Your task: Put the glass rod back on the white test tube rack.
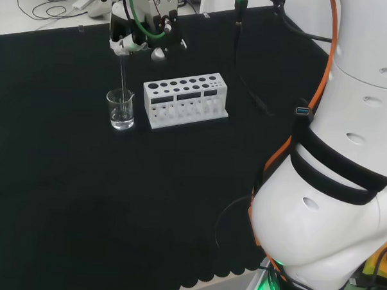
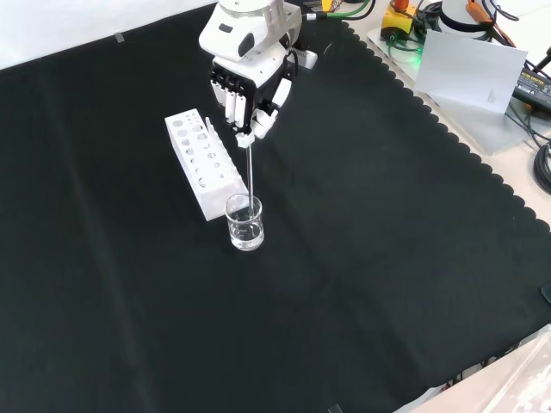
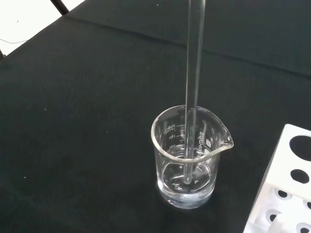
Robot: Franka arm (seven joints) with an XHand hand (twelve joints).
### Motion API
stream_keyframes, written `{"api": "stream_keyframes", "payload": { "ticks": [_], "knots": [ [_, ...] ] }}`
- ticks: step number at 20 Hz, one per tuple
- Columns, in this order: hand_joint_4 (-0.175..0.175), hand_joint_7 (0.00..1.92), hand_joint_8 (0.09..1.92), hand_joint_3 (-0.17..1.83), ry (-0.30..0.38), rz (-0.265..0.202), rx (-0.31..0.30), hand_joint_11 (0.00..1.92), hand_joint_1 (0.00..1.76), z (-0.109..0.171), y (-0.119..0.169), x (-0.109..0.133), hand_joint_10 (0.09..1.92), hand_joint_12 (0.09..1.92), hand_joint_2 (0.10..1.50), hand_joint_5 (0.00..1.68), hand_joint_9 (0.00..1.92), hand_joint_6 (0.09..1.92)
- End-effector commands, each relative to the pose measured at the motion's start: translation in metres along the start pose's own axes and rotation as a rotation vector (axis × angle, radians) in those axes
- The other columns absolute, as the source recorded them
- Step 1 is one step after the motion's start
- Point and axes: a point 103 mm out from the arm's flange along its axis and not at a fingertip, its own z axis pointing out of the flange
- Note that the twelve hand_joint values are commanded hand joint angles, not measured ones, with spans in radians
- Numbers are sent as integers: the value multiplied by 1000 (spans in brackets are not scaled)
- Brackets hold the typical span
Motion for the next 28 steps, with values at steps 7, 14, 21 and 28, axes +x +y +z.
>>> {"api": "stream_keyframes", "payload": {
  "ticks": [7, 14, 21, 28],
  "knots": [
    [-175, 1241, 886, -175, 3, 0, -14, 1603, 1312, -6, 0, 3, 822, 746, 1095, 1288, 1614, 210],
    [-175, 1240, 886, -175, 6, 10, -3, 1603, 1312, -2, -1, 0, 821, 746, 1095, 1289, 1613, 208],
    [-175, 1241, 885, -175, 20, 17, -12, 1603, 1312, -10, -5, 0, 821, 745, 1095, 1289, 1613, 206],
    [-175, 1241, 885, -175, 21, 35, -40, 1602, 1312, -28, -12, -5, 820, 745, 1095, 1290, 1613, 205]
  ]
}}
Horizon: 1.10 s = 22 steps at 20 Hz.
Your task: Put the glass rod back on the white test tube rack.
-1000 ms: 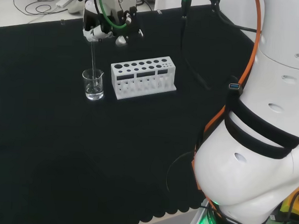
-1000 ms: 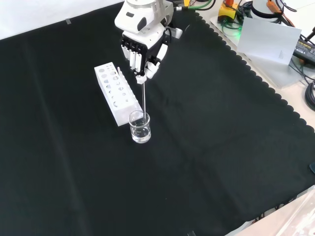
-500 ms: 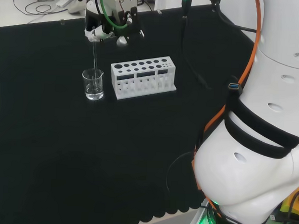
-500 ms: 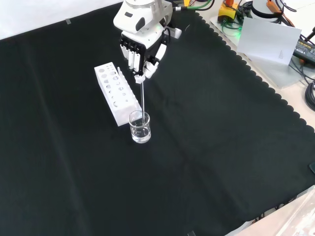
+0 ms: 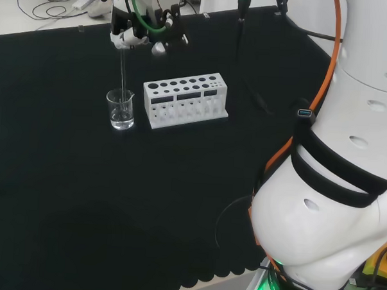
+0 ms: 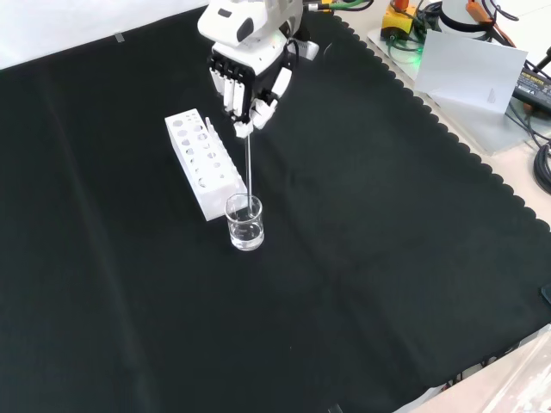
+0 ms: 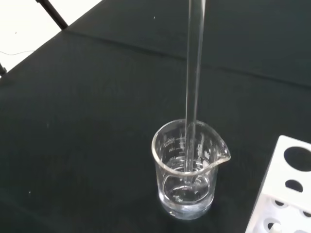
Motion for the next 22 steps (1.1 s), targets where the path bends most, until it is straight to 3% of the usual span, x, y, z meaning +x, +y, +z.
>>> {"api": "stream_keyframes", "payload": {
  "ticks": [1, 15, 22],
  "knots": [
    [-175, 1241, 885, -175, 3, 15, -18, 1602, 1312, -12, -6, -3, 820, 745, 1095, 1290, 1613, 205],
    [-175, 1241, 885, -175, 6, 50, -74, 1602, 1313, -52, -25, -11, 820, 744, 1095, 1291, 1612, 202],
    [-175, 1241, 885, -175, -3, 99, -95, 1602, 1313, -69, -38, -32, 820, 744, 1095, 1292, 1613, 200]
  ]
}}
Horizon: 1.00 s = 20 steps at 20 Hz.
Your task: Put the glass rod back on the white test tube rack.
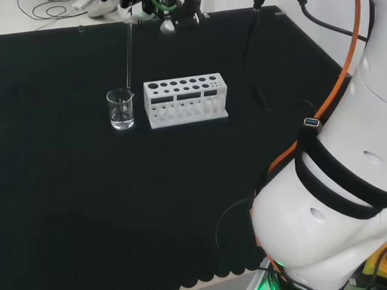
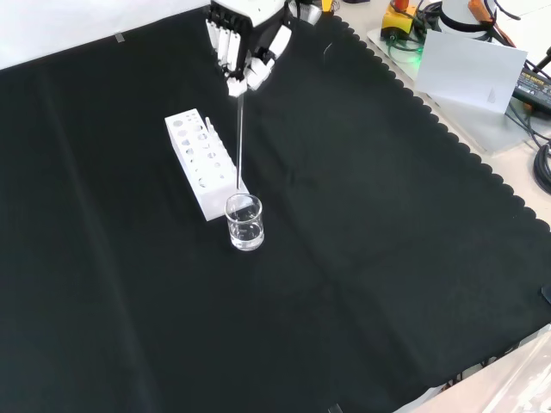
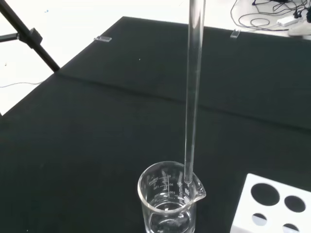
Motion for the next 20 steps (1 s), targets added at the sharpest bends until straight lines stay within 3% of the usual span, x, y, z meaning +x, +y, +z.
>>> {"api": "stream_keyframes", "payload": {
  "ticks": [1, 20],
  "knots": [
    [-175, 1241, 885, -175, -9, 60, -16, 1602, 1313, -16, -13, -26, 820, 744, 1095, 1292, 1613, 200],
    [-175, 1241, 884, -175, -25, 179, -13, 1602, 1313, -12, -24, -94, 819, 744, 1094, 1294, 1613, 196]
  ]
}}
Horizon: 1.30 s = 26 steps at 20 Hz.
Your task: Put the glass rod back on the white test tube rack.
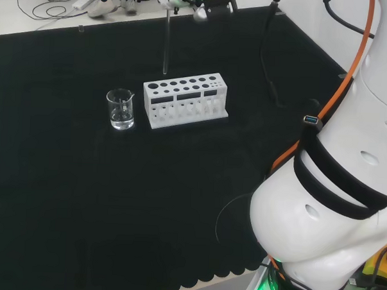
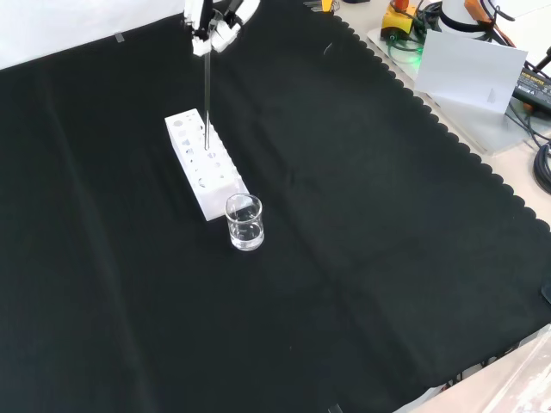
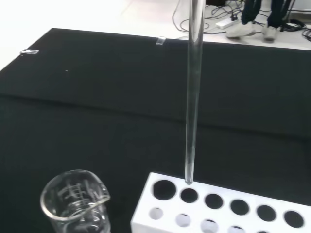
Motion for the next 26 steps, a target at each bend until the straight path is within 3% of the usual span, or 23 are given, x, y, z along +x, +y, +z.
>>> {"api": "stream_keyframes", "payload": {
  "ticks": [1, 11, 16, 26],
  "knots": [
    [-175, 1241, 884, -175, -3, 23, -2, 1602, 1313, 3, -2, -15, 819, 744, 1094, 1295, 1613, 196],
    [-175, 1242, 883, -175, -5, 24, -3, 1603, 1313, 4, -2, -19, 820, 744, 1094, 1296, 1615, 194],
    [-175, 1242, 883, -175, -7, 16, 8, 1603, 1313, 11, 6, -12, 819, 744, 1094, 1296, 1615, 192],
    [-175, 1243, 882, -175, 8, 19, 27, 1602, 1313, 20, 21, -20, 819, 744, 1094, 1297, 1614, 191]
  ]
}}
